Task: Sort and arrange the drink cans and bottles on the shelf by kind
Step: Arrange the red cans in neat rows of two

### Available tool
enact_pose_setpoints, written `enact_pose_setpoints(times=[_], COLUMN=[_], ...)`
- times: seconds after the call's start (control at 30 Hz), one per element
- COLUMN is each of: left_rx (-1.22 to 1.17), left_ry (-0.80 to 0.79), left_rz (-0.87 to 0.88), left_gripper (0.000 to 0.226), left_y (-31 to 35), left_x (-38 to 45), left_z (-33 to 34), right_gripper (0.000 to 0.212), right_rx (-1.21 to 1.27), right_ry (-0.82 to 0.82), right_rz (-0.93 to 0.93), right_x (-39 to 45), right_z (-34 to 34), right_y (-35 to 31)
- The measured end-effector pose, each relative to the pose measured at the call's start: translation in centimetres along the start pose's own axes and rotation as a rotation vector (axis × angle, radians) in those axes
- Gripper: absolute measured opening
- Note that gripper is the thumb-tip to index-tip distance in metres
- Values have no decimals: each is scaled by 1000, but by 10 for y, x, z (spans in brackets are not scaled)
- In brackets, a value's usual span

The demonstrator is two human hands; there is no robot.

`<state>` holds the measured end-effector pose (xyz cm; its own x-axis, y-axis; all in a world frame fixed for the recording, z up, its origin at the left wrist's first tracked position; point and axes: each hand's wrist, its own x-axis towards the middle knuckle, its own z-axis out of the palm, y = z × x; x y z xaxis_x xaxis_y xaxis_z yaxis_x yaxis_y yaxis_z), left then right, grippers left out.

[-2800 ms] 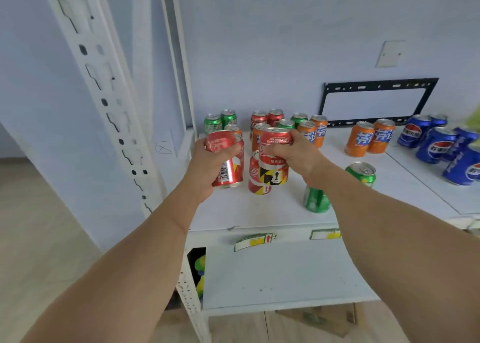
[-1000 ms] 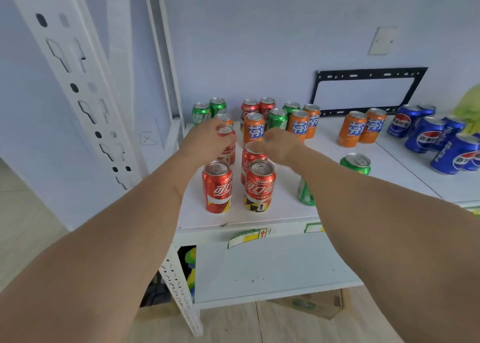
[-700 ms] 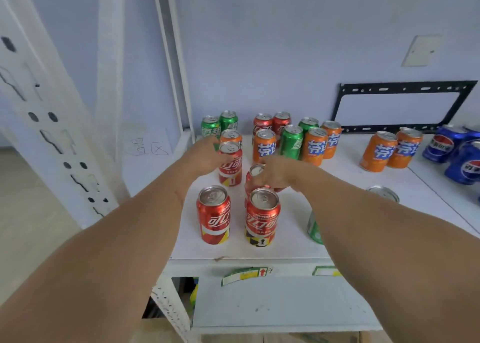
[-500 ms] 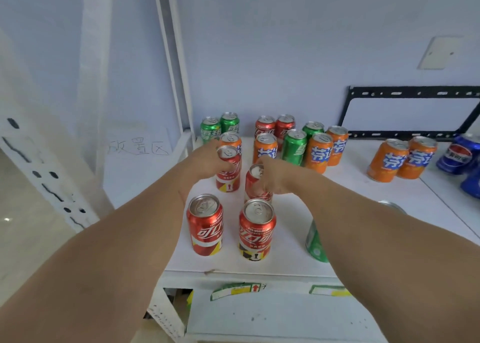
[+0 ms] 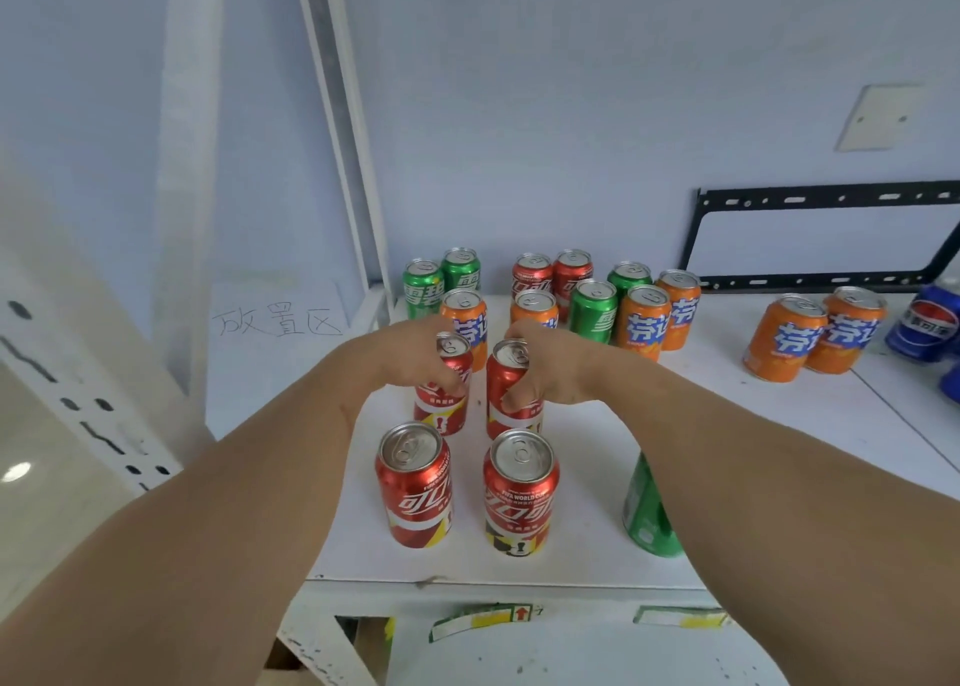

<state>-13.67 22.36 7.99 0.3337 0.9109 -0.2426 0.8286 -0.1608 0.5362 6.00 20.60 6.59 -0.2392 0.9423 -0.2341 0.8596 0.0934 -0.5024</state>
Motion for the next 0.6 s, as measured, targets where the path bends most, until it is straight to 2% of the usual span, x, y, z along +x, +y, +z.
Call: enact_pose_setpoints(times=[0.4,0.6], left_rx=[-13,-79], left_ry=[37,46], left_rz=[3,7], left_gripper=[43,50], left_y=[-1,-6], left_x=[-42,-40], left_z=[-3,11], right_gripper=[83,80], right_rx=[-52,-47], right_ry=[13,43], right_rz=[20,44], right_x=[-16,-14], right_z=[12,22], right_y=[-3,-3])
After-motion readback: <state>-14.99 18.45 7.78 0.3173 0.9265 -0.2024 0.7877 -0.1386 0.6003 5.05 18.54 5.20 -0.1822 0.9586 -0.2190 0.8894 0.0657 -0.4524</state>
